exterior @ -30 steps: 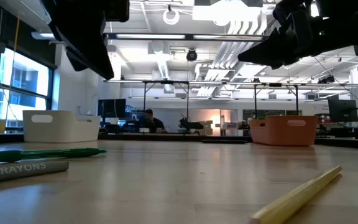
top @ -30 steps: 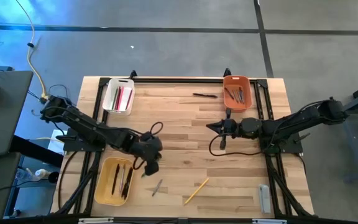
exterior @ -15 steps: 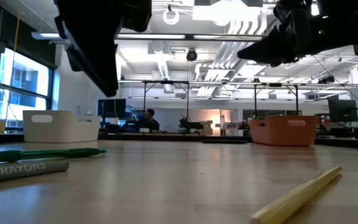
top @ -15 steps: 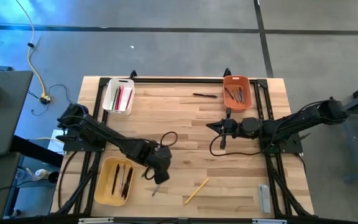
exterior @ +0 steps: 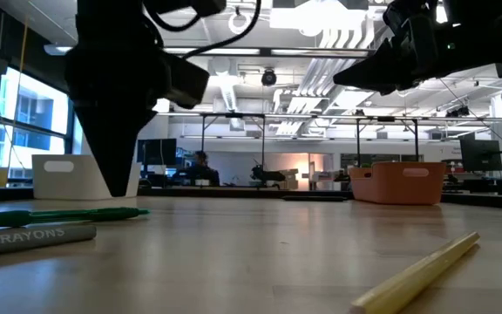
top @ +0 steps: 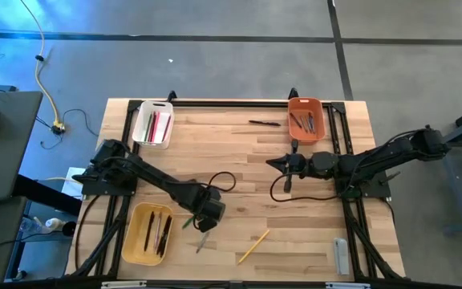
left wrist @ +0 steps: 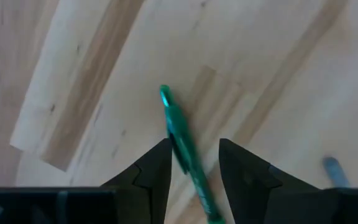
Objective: Sort crayons/erasers/pens/pencils in bins
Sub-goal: Put the green pen into the yellow bin
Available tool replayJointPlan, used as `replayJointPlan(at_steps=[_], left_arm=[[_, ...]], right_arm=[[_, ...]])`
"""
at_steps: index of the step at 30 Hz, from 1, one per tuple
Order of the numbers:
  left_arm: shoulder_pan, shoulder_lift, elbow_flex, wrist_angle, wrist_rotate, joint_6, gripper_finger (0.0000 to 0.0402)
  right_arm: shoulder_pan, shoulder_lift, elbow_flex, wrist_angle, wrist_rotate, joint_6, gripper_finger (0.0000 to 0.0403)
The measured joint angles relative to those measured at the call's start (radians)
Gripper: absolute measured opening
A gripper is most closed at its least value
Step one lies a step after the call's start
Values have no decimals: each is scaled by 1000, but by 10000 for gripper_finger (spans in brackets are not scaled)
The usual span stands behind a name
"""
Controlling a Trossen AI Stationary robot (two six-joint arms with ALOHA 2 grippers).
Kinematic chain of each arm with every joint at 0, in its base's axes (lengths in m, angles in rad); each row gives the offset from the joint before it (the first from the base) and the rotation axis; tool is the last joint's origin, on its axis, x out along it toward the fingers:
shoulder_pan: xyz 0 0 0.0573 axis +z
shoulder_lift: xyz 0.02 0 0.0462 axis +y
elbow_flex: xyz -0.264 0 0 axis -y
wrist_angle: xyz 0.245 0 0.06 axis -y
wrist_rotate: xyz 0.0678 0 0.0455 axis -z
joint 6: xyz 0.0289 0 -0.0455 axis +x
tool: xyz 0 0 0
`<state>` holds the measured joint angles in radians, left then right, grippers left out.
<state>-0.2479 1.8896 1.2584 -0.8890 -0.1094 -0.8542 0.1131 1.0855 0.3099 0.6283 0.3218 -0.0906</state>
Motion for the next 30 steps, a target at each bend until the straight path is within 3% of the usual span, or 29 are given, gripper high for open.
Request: replayJointPlan(at_steps=[12, 21, 30], left_arm=[[45, 12, -3, 1, 1, 63, 110], [43, 5, -113, 110, 31, 42, 99], [42, 6, -118, 135, 30, 159, 73]], right_arm=[[0, 0, 0, -1, 0, 3, 0], [0, 0, 0, -2, 0, 3, 0], [0, 0, 0, 0, 0, 3, 0]])
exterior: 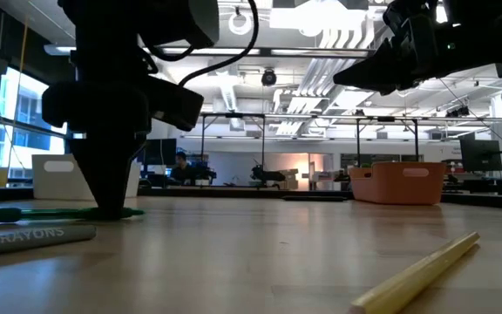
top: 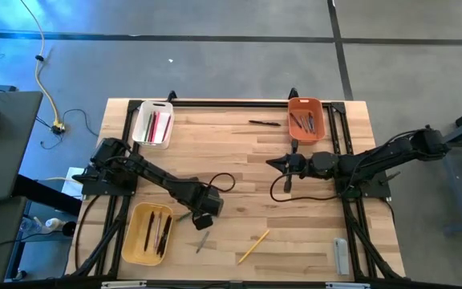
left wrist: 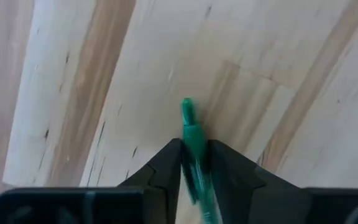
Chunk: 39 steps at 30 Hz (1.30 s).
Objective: Sort crayons/erasers/pens/pencils in bins
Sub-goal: Put the green pen into the yellow bin
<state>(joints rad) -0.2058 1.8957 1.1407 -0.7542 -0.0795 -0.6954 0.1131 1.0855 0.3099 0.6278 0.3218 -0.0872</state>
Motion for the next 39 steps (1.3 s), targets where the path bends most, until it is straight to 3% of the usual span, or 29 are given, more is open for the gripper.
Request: replayJointPlan(at_steps=[7, 20, 25, 33, 39], left_arm=[[0, 3, 7, 73, -7, 68, 27], [2, -31, 165, 13, -7, 111, 14], [-22, -107, 196, -54, 3, 37, 6], [-139, -286, 197, -184, -36, -221, 1], [-179, -296, 174, -218, -91, -226, 1]], right_arm=[[0, 0, 0, 6, 0, 0, 0], [0, 0, 0, 5, 0, 0, 0], [0, 0, 0, -2, 0, 0, 0], [0, 1, 1, -16, 0, 0, 0], [0, 10, 2, -5, 0, 1, 0]])
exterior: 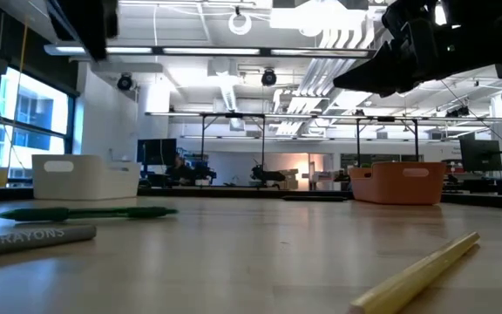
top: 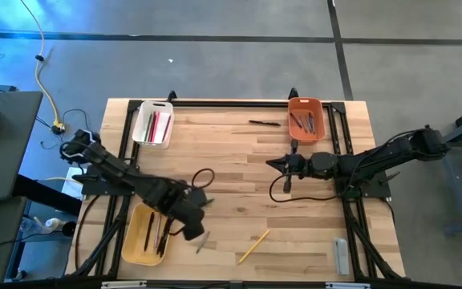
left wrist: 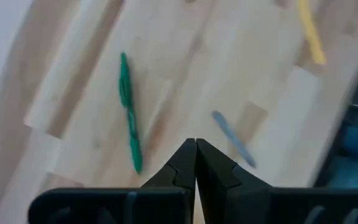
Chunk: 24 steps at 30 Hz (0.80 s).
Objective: Sort crayons/erasers/pens/pencils in bins
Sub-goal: Put the green pen into the yellow bin
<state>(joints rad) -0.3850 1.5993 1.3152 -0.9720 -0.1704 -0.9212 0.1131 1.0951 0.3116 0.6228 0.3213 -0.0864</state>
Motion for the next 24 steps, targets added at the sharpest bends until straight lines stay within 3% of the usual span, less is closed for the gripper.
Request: replayJointPlan(at_steps=[6, 11, 18, 24], left_arm=[[83, 79, -70, 115, 6, 116, 11], [155, 105, -115, 175, 36, 203, 61], [203, 110, -223, 303, 39, 211, 136], [216, 111, -296, 388, 30, 219, 153]], right_arm=[[0, -4, 0, 3, -4, 16, 0], [0, -3, 0, 4, -4, 18, 0], [0, -8, 1, -14, -4, 17, 0], [0, -8, 1, -15, -4, 15, 0]])
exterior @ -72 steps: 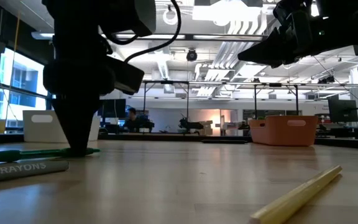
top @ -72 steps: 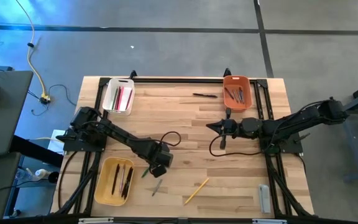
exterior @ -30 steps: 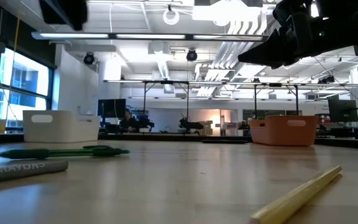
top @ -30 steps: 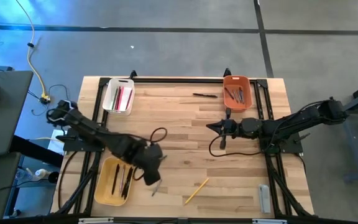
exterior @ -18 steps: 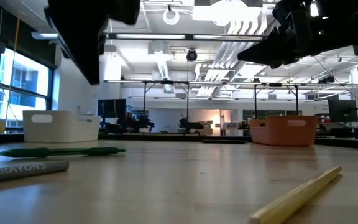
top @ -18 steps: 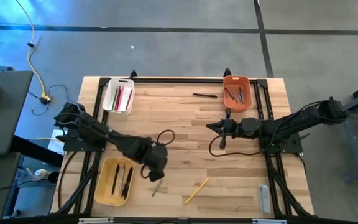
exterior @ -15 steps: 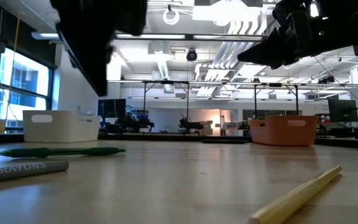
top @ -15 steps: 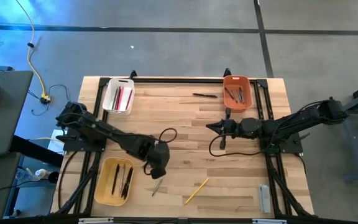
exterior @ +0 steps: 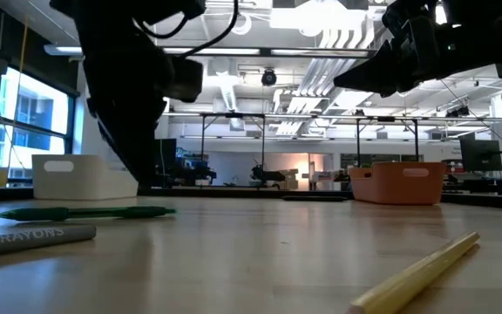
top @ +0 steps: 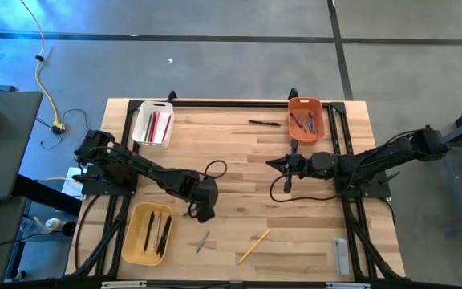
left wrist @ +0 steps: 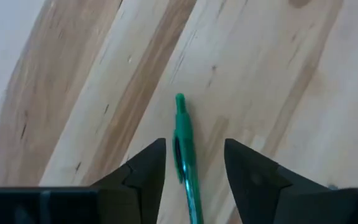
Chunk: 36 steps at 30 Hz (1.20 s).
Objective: Sort crayons/erasers/pens/pencils in bins
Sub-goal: Put the green pen into the yellow bin
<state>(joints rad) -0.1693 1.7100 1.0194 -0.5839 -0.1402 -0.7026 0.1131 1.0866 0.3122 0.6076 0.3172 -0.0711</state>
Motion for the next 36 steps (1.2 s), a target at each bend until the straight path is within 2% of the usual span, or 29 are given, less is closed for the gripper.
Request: replayJointPlan(at_steps=[5, 8, 15, 23, 31, 36], left_arm=[[8, 0, -57, 60, -20, 8, 142], [13, -1, -63, 34, -22, 8, 135], [-52, -30, -63, -78, 138, -38, 129], [-88, -30, -81, -88, 94, -82, 132], [-78, -35, -166, 16, 141, -112, 128], [-77, -34, -167, 12, 122, -83, 103]], right_arm=[[0, 0, 0, 1, 0, 0, 0], [0, 0, 0, 1, 0, 0, 0], [0, 0, 0, 1, 0, 0, 0], [0, 0, 0, 2, 0, 0, 0], [0, 0, 0, 2, 0, 2, 0], [0, 0, 0, 2, 1, 3, 0]])
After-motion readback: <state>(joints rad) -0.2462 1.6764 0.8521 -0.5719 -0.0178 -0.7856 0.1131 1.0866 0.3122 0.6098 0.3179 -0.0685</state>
